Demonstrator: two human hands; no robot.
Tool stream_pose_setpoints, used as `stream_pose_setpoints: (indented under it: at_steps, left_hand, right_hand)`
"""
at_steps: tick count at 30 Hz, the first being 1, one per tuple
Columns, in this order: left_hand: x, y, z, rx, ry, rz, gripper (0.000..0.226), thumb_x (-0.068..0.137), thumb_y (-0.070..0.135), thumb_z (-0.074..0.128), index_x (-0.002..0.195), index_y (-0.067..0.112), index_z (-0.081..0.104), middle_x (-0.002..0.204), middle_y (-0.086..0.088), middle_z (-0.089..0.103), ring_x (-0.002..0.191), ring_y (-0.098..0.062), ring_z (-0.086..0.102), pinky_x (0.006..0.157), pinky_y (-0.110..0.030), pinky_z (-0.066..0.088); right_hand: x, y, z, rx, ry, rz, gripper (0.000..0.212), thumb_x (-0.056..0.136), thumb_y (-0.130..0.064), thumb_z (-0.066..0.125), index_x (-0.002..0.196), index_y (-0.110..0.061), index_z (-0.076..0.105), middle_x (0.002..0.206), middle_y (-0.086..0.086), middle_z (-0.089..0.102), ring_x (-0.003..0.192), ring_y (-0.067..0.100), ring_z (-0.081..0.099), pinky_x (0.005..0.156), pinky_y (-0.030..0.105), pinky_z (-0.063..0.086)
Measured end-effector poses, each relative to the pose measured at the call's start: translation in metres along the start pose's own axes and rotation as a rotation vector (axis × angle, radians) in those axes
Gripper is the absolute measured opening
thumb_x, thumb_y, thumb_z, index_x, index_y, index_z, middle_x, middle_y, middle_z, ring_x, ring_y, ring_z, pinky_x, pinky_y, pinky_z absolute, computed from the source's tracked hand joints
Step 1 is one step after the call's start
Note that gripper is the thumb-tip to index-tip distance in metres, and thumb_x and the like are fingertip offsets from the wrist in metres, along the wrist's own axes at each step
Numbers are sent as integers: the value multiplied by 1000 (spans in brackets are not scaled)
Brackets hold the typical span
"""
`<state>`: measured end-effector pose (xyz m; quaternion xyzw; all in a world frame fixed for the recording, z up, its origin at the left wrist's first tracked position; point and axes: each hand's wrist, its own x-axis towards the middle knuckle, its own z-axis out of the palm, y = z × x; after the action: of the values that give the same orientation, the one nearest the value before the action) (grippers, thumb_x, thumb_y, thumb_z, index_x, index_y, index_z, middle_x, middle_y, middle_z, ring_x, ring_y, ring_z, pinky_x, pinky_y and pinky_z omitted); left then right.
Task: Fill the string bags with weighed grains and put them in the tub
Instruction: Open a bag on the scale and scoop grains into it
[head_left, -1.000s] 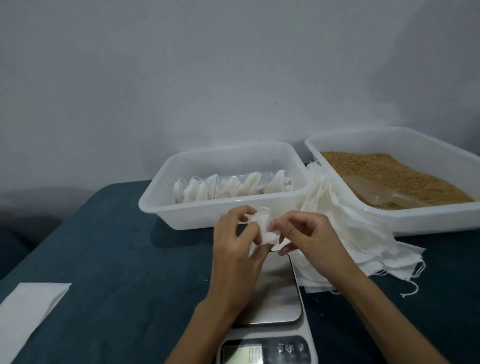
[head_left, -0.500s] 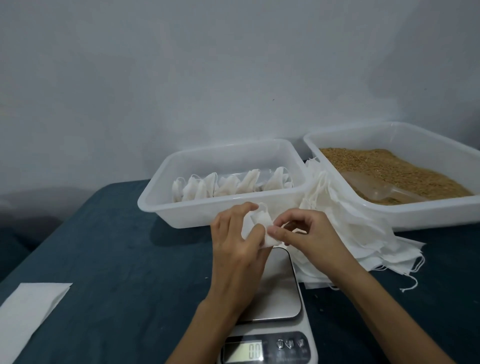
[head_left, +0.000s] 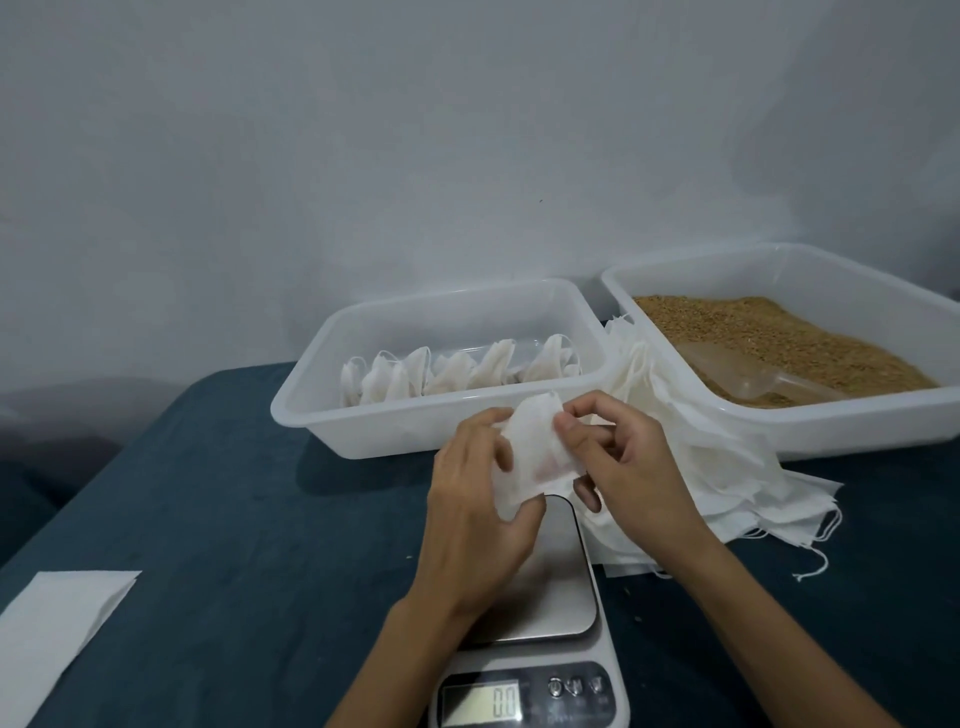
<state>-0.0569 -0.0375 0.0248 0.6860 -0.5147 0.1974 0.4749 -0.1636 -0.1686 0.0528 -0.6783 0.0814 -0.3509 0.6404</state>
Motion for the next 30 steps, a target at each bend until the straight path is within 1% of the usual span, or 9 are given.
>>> stream_pose_setpoints:
  at_steps: [4,9,13,16,18,20,23,27,30]
  left_hand:
    - [2,-1,-1,-63,-64,-76,72,79,10,80,139,22,43,143,1,49,133,-17,51,107,-30,47]
    - [0,2,-2,-13,-144,-24,50,87,23,68,135,14,56,129,3,61,120,-12,56,101,-35,48]
    - [-1,1,-2,108,-161,-49,55,82,30,71,134,20,57,126,9,64,113,-12,58,100,-34,41]
    - [0,-1,-4,141,-216,-106,57,81,29,72,135,21,57,125,11,64,109,-13,56,98,-34,40]
    - [1,0,-6,60,-212,-179,56,80,25,71,134,23,57,118,17,61,105,-10,56,93,-31,45]
    - [3,3,-8,-53,-191,-244,53,78,26,69,131,26,59,113,19,61,104,-7,58,88,-26,48]
    - [4,5,-8,-69,-217,-225,52,79,36,70,129,25,60,114,18,63,108,-6,57,93,-29,49]
    - [3,7,-6,-44,-274,-224,52,78,36,81,126,26,61,115,16,63,109,-5,53,99,-38,43]
    - [4,14,-6,-149,-243,-251,31,82,29,74,111,21,64,100,11,67,94,-10,59,86,-34,48]
  right_hand:
    - [1,-1,-3,-13,-26,-9,22,99,-30,61,85,-15,68,53,4,51,37,17,40,41,26,39]
    - [-5,0,4,-150,-260,-61,28,101,-41,59,76,-31,66,57,-5,55,45,16,55,51,26,46]
    - [-5,6,3,-410,-134,-130,36,103,-39,54,68,-41,56,52,-5,53,42,17,61,53,17,43]
    - [-4,6,0,-378,-19,-137,36,103,-41,54,68,-31,55,49,-1,50,39,18,60,50,16,40]
    - [-4,3,-2,-273,-18,-85,44,98,-55,54,72,-19,59,51,3,49,40,21,61,49,23,41]
    - [-3,-3,-2,-160,-135,4,64,89,-73,52,82,-11,68,61,7,61,44,25,63,48,31,45]
    - [-2,-16,-1,-115,-370,158,88,78,-90,35,98,-14,75,70,4,73,53,25,68,53,34,52]
    - [1,-40,-4,-243,-500,249,97,64,-101,23,97,-27,76,75,-3,73,63,32,72,57,28,53]
    - [9,-61,-5,-435,-560,255,116,58,-105,21,100,-11,74,97,9,74,62,31,73,57,29,52]
